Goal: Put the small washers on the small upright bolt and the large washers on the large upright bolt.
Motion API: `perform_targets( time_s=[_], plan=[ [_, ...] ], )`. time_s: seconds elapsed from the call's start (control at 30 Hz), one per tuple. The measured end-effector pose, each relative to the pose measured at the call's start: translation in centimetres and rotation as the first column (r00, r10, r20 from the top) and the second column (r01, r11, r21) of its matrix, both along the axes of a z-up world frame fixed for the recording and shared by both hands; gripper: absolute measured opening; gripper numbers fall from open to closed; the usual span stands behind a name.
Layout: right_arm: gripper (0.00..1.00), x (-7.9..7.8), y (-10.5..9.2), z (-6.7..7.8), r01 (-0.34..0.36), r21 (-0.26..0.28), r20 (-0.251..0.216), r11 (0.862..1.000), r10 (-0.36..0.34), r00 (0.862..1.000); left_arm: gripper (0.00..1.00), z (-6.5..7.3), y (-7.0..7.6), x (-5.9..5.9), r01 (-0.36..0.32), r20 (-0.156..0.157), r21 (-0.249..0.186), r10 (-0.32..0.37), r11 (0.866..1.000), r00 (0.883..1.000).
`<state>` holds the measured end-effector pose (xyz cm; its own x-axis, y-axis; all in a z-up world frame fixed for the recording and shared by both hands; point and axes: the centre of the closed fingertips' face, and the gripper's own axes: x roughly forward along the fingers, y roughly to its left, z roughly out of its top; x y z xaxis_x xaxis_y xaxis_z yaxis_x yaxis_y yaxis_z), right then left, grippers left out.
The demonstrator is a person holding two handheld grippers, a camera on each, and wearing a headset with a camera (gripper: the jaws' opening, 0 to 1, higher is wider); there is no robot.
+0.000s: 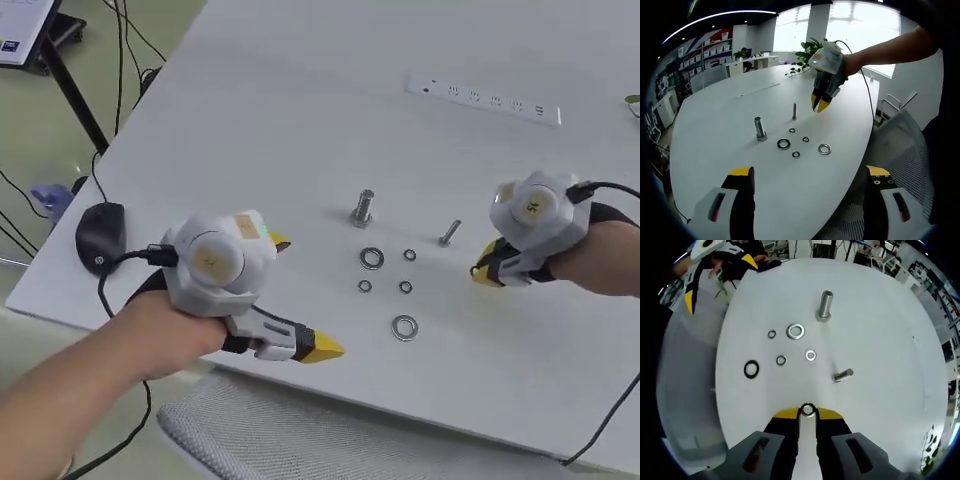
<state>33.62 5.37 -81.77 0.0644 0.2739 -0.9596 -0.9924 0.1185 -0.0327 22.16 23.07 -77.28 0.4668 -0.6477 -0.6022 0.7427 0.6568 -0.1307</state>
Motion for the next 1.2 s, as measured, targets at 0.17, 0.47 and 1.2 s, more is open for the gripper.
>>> perform_targets(
  time_s=[0.17, 0.47, 1.2],
  plan=[
    [0.12, 1.5, 0.9, 1.5, 0.005, 0.018, 0.01, 1.0, -0.005, 1.0, 0.92, 0.1, -0.1, 0.1, -0.005, 0.0, -0.008, 0.005, 1.0, 1.0],
    [0.12, 4.1, 2.2, 2.5, 0.003, 0.02, 0.03, 1.0, -0.004, 1.0, 0.94, 0.0, -0.1, 0.4, -0.005, -0.002, -0.005, 0.005, 1.0, 1.0],
    [0.12, 5.6, 3.1, 0.7, -0.012, -0.025, 0.007, 1.0, 0.012, 1.0, 0.99, -0.8, 0.4, 0.6, 0.011, -0.022, 0.023, -0.011, 1.0, 1.0]
  ],
)
